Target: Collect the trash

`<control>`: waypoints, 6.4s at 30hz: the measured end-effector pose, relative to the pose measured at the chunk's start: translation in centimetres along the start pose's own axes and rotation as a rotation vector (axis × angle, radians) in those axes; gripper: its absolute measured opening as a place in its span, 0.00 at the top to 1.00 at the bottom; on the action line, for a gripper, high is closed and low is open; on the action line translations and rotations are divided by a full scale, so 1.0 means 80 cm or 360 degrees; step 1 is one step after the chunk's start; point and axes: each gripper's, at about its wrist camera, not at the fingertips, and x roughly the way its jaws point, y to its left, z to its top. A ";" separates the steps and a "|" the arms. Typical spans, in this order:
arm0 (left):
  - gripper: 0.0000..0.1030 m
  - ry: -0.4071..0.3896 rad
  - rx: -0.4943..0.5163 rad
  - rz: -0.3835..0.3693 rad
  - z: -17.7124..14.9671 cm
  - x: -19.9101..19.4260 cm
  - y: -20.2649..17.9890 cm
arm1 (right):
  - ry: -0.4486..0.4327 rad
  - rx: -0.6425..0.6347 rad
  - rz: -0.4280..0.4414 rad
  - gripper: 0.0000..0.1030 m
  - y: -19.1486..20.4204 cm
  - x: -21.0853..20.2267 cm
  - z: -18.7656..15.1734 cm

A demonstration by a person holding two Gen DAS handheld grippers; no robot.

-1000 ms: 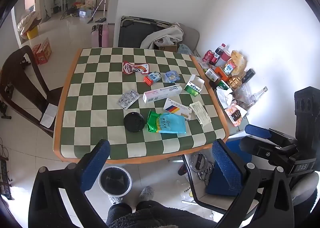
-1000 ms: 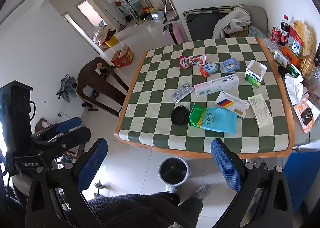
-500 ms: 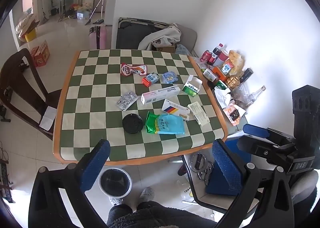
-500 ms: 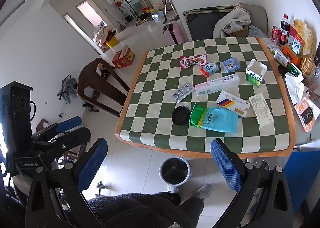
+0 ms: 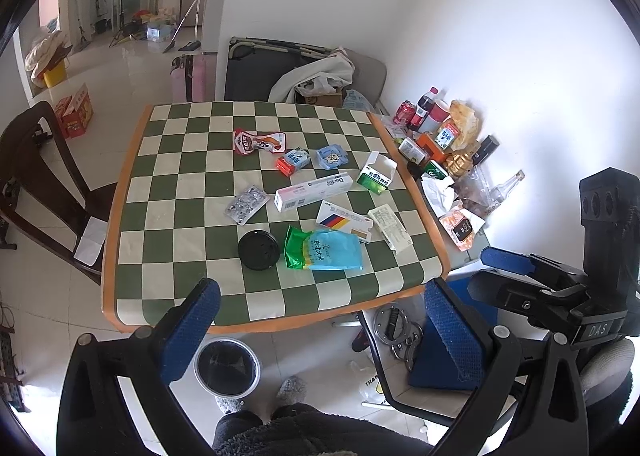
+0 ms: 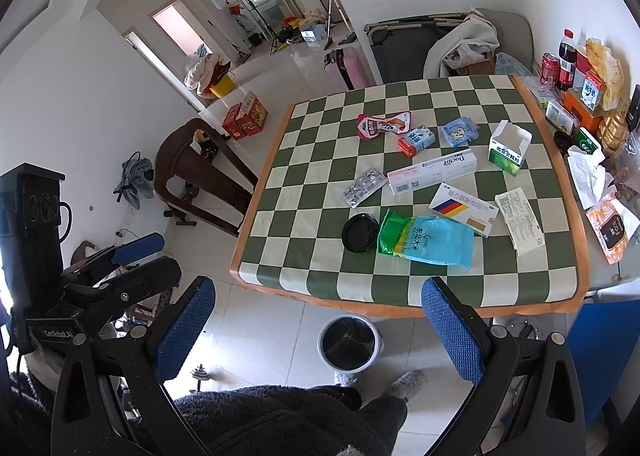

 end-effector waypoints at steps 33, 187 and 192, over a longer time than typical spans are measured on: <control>0.00 -0.0017 0.0003 -0.0005 -0.005 -0.003 0.004 | -0.0007 -0.0005 -0.0008 0.00 -0.003 -0.010 0.001; 0.69 0.1150 -0.0780 0.0158 -0.437 0.504 0.348 | 0.0869 0.0681 -0.0425 0.20 -0.130 0.570 -0.415; 0.68 0.1264 -0.0798 0.0109 -0.481 0.608 0.386 | 0.0952 0.0772 -0.0371 0.20 -0.181 0.690 -0.468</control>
